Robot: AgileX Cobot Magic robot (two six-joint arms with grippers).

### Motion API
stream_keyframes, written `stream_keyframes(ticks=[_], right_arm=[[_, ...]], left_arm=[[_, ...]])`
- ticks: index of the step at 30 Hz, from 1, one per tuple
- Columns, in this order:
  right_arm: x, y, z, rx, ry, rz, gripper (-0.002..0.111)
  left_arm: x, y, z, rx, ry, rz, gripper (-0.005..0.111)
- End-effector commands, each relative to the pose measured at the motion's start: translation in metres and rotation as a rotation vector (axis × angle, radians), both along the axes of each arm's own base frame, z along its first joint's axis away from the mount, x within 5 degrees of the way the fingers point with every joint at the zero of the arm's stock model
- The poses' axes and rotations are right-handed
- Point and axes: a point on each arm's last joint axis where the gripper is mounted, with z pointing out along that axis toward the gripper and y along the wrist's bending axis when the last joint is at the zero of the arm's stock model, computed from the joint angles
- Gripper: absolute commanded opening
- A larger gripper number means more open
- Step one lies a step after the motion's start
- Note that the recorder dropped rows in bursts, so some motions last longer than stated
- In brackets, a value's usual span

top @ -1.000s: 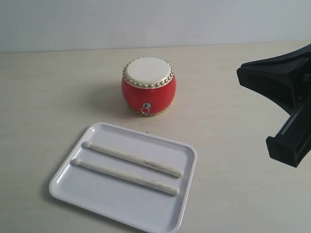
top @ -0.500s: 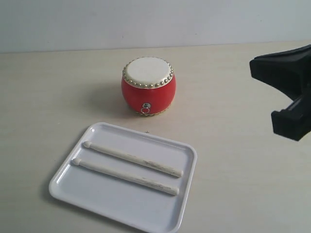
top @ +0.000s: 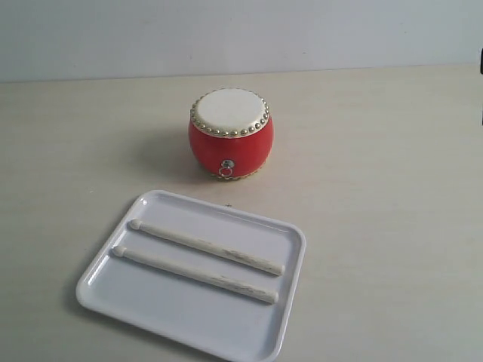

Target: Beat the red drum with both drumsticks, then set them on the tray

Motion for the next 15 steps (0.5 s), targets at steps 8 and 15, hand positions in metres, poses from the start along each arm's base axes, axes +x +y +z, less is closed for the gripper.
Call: stream_keyframes(ticks=[8, 15], right_arm=[[-0.019, -0.022, 0.019, 0.019, -0.149, -0.098, 0.000], [-0.048, -0.039, -0.006, 0.014, -0.231, -0.190, 0.000]], left_arm=[[0.000, 0.000, 0.000, -0.010, -0.010, 0.004, 0.000], [0.000, 0.000, 0.000, -0.010, -0.010, 0.004, 0.000]])
